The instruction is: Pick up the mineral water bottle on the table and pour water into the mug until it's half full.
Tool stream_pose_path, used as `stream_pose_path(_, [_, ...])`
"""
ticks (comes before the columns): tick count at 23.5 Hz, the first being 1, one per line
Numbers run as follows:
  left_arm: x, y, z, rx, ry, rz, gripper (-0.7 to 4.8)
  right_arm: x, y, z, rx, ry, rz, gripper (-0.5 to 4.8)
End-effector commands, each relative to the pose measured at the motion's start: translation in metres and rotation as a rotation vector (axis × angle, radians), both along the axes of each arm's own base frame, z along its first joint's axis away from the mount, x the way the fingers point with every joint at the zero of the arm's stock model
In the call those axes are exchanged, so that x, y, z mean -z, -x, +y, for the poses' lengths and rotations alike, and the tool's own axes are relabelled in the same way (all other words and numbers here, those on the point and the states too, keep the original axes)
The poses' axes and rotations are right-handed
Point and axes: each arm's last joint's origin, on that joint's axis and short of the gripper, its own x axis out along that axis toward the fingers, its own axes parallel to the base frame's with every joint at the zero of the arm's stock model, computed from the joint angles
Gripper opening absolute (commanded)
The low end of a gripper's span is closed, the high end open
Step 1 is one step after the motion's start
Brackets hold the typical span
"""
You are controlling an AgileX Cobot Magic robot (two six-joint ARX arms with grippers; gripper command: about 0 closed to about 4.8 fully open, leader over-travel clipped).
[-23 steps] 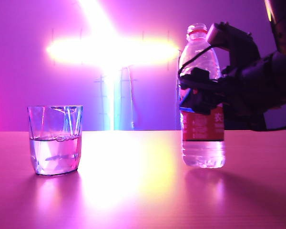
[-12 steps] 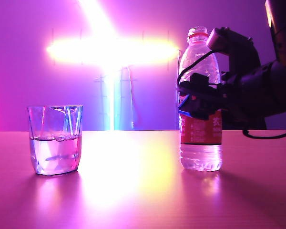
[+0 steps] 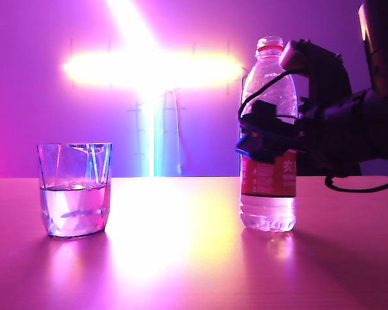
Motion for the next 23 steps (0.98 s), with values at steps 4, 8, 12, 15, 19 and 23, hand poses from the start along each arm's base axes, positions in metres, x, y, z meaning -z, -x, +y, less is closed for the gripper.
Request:
stream_pose_path(4, [-0.002,0.000,0.000,0.001,0.006,-0.014,-0.02,0.003,0.011,-0.005,-0.053,-0.015,-0.005,4.79])
stream_pose_path(8, [-0.002,0.000,0.000,0.001,0.006,-0.014,-0.02,0.008,0.029,-0.018,-0.056,-0.044,-0.048,4.79])
stream_pose_path(12, [-0.003,0.000,0.000,0.002,0.006,-0.015,-0.02,0.014,0.045,-0.026,-0.084,-0.038,-0.029,4.79])
stream_pose_path(15, [-0.003,0.000,0.000,0.001,0.006,-0.015,-0.02,0.016,0.057,-0.035,-0.086,-0.064,-0.002,4.79])
stream_pose_path(19, [-0.002,0.000,0.001,-0.013,0.005,-0.013,-0.02,0.002,0.065,-0.037,-0.130,-0.151,-0.048,4.79])
stream_pose_path(23, [-0.002,-0.001,0.007,-0.070,0.005,-0.014,-0.02,-0.013,0.069,-0.037,-0.130,-0.204,-0.134,4.36])
